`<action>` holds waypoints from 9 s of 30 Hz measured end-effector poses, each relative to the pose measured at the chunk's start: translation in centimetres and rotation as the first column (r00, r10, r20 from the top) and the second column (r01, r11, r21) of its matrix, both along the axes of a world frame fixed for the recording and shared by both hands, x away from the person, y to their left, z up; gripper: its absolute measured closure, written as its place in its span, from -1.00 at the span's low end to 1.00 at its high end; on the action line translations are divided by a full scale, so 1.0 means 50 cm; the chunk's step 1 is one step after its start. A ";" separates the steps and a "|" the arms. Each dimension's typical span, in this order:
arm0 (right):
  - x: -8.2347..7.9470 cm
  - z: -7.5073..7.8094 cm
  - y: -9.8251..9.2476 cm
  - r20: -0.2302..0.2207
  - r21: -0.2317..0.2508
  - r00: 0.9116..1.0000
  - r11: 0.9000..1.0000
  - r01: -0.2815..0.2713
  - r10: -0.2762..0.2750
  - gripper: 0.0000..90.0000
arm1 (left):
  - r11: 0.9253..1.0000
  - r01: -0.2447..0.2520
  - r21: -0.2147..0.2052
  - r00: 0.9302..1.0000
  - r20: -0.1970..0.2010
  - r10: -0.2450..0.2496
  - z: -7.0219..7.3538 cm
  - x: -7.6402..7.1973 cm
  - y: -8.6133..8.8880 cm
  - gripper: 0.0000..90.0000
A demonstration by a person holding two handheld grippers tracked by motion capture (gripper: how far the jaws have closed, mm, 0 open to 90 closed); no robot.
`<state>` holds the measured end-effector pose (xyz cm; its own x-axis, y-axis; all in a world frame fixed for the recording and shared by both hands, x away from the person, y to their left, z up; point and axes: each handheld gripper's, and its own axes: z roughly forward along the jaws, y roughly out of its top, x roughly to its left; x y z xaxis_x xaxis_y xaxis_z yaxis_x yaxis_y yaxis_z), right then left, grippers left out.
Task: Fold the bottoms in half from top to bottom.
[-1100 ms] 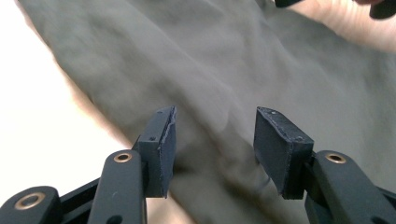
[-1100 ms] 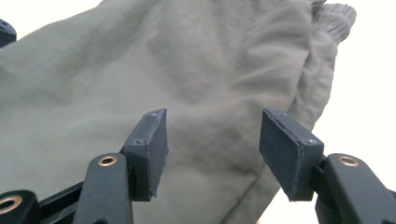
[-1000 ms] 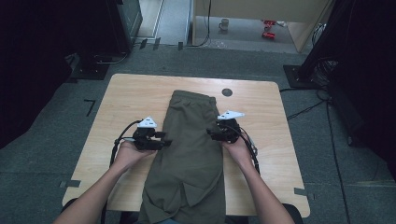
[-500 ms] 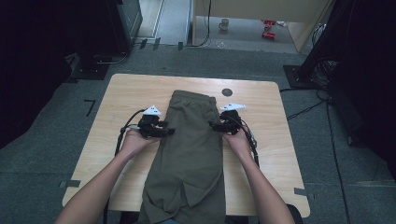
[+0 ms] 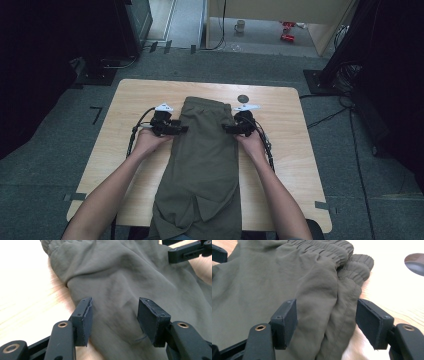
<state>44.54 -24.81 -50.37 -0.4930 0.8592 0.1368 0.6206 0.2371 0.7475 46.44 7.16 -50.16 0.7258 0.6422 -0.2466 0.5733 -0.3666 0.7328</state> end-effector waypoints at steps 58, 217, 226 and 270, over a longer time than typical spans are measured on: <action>0.100 0.092 -0.014 -0.021 0.083 1.000 0.996 0.021 -0.019 0.90 | 0.999 -0.025 -0.022 0.999 0.040 0.026 0.088 0.090 -0.068 0.75; -0.079 0.023 -0.080 0.030 0.166 0.999 0.985 -0.040 0.035 0.61 | 0.999 0.048 0.013 0.997 0.064 -0.049 0.053 -0.040 -0.012 0.35; -0.111 0.048 -0.078 0.041 0.130 0.996 0.988 -0.080 0.075 0.55 | 0.998 0.059 0.008 0.996 0.072 -0.059 0.081 -0.069 -0.001 0.30; -0.065 -0.018 -0.041 -0.069 0.098 0.996 0.994 -0.052 0.059 0.87 | 0.996 0.053 0.072 0.998 0.028 -0.055 -0.002 -0.043 -0.035 1.00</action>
<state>41.27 -26.89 -51.27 -0.5253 0.8121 0.2542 0.6614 0.2017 0.7224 44.30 5.40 -50.27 0.7664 0.6169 -0.1792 0.5295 -0.4487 0.7199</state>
